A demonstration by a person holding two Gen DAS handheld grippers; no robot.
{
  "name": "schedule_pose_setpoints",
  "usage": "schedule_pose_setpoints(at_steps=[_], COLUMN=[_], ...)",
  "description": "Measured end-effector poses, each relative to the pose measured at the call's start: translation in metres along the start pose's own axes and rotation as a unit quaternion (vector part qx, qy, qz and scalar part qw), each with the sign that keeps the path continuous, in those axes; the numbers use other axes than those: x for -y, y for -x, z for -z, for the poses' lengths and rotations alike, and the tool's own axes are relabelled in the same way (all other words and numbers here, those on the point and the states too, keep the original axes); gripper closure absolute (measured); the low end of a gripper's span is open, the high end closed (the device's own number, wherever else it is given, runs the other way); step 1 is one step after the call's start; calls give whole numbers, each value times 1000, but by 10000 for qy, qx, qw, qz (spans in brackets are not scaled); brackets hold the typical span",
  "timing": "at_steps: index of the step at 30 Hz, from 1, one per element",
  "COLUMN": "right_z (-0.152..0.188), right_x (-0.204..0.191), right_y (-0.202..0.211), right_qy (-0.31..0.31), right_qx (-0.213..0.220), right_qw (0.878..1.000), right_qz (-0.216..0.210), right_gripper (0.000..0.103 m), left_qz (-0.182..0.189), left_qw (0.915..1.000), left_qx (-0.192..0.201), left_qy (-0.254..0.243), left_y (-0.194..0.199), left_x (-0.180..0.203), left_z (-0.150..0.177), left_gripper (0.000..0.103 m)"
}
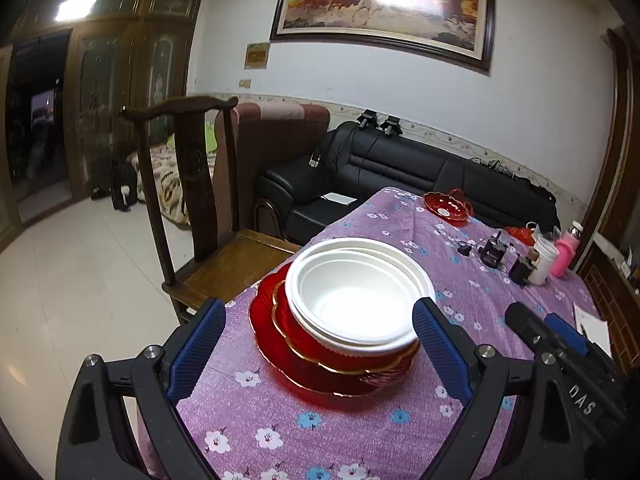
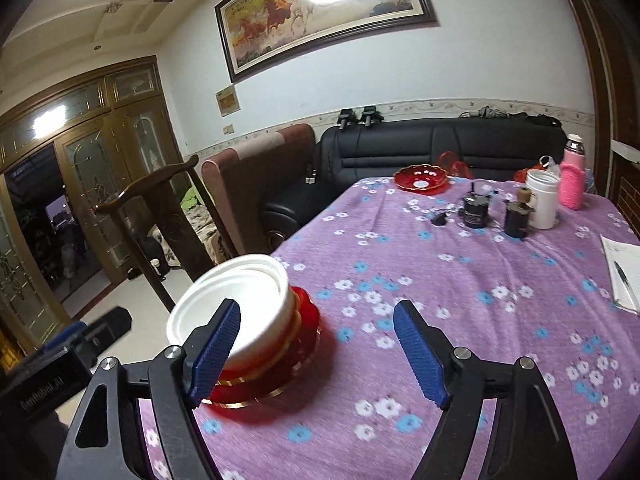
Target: Organize plates and bowls
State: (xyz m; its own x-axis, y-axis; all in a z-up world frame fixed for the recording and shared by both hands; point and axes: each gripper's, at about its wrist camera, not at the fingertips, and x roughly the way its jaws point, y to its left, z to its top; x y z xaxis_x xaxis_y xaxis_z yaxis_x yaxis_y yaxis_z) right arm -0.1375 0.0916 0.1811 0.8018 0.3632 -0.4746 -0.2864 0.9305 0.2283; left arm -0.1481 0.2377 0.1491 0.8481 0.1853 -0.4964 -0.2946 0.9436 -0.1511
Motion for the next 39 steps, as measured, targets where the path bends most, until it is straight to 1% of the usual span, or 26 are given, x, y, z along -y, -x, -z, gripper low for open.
schedule_pose_setpoints(at_steps=[5,11,16,21,29,32,39], right_z=[18,36,45,51,58,62,67], right_x=[10,17,21,23,22,17,7], right_y=[13,22,25,26,26,25,23], right_qy=[-101,-53,11,26,110,202,355], right_qx=[52,77,58,9,-48,-72,-104], right_qw=[9999,9997,9995,9994,9990,9987,9980], right_qz=[76,207,298,345,432,458,516], right_gripper=[19,18,18,16,16,16,15], left_qz=[-3,92,130,129,11,-9,-26], left_qw=[9999,9997,9990,9985,9983,9982,9985], left_qx=[44,-71,-185,-180,44,66,73], left_qy=[-136,-207,-382,-498,-579,-591,-545], left_y=[9,12,11,13,21,21,18], left_x=[16,30,44,53,55,53,45], left_z=[12,26,35,41,45,48,53], left_gripper=[8,8,8,8,7,5,5])
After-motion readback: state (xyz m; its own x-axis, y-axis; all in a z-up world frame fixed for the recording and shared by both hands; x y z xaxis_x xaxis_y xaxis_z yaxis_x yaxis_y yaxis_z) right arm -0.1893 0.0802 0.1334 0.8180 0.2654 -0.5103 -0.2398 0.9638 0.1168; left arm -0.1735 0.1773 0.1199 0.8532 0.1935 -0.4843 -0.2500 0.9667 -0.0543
